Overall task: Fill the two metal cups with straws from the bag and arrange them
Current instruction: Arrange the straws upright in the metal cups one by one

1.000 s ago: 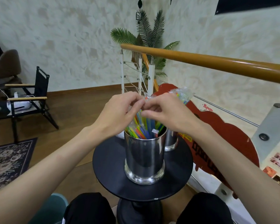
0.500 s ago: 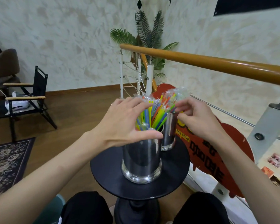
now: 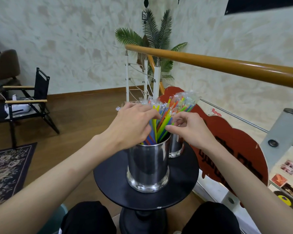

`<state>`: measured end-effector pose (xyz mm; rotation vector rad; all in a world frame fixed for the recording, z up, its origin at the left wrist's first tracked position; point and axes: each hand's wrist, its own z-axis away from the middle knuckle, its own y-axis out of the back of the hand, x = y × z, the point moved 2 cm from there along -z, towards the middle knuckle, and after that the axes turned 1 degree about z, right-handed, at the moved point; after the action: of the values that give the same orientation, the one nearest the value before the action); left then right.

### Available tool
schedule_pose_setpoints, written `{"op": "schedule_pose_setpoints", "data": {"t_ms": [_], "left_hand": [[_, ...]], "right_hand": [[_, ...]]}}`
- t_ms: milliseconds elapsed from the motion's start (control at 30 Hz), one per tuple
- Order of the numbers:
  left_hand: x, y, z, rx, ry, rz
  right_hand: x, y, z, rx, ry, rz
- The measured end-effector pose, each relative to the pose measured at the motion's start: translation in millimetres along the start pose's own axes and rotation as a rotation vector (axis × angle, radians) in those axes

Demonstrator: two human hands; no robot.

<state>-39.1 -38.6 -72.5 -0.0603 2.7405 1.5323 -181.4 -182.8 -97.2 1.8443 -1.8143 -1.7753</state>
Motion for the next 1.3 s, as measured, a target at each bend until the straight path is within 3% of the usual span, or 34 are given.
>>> {"op": "schedule_pose_setpoints", "data": {"t_ms": [233, 433, 733, 1033, 1300], "left_hand": [[-3.8, -5.7, -9.0, -0.101, 0.037, 0.043], [-7.6, -12.0, -16.4, -0.044, 0.048, 0.047], [-9.7, -13.2, -22.9, 0.063, 0.180, 0.234], [-6.2, -8.6, -23.3, 0.044, 0.215, 0.232], [-14.6, -0.2, -26.6, 0.063, 0.185, 0.381]], "right_hand": [[-0.2, -1.1, -9.2, -0.028, 0.059, -0.021], [-2.3, 0.4, -17.4, -0.065, 0.074, -0.093], [-10.1, 2.3, -22.4, -0.090, 0.134, -0.137], [-17.5, -1.0, -20.7, -0.144, 0.175, -0.120], [-26.6, 10.0, -28.0, -0.135, 0.181, -0.102]]}}
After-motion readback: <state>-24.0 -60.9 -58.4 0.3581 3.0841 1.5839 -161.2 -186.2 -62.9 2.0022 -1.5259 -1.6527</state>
